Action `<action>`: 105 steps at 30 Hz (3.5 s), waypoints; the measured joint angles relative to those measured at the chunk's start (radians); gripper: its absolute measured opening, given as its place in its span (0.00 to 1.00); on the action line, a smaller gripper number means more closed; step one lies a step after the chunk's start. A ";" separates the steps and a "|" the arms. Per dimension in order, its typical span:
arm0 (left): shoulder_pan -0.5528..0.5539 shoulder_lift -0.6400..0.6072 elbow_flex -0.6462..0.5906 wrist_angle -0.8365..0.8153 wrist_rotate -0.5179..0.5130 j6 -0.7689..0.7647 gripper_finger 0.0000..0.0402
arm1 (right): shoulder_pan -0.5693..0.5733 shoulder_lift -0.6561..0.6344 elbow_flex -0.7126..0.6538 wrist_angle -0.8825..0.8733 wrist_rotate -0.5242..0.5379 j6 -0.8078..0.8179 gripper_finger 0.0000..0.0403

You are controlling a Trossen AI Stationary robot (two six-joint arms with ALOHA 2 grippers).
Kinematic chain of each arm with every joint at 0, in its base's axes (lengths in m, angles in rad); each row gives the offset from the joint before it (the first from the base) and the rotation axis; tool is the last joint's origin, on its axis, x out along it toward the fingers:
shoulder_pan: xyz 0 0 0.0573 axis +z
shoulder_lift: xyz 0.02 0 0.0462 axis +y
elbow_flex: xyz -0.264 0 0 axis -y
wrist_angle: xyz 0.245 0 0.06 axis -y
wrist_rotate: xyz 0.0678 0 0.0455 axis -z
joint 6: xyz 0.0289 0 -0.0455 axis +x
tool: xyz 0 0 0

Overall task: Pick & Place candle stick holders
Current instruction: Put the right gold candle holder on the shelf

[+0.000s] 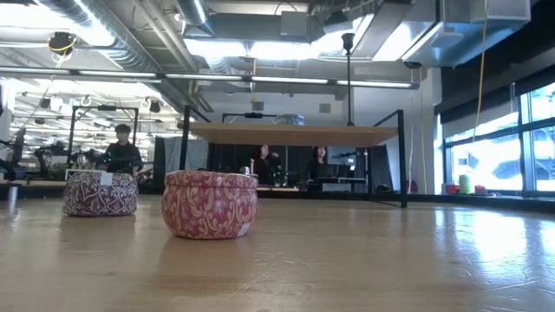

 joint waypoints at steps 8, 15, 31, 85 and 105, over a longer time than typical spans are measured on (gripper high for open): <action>0.000 0.023 0.000 0.000 -0.070 -0.049 1.00 | 0.000 0.000 0.000 0.002 -0.003 -0.019 0.04; 0.047 0.125 0.000 0.141 0.063 -0.106 0.97 | -0.015 0.000 0.000 -0.004 -0.003 -0.038 0.04; 0.064 0.123 -0.001 0.237 0.109 -0.116 0.53 | -0.028 0.007 0.000 -0.044 -0.002 -0.033 0.04; 0.619 -0.081 0.000 -0.229 -0.125 0.124 0.03 | -0.098 -0.142 -0.040 -0.570 0.118 -0.092 0.40; 0.931 0.117 -0.007 -0.056 -0.103 0.097 0.03 | -0.388 -0.713 -0.613 -0.116 -0.198 -0.250 0.39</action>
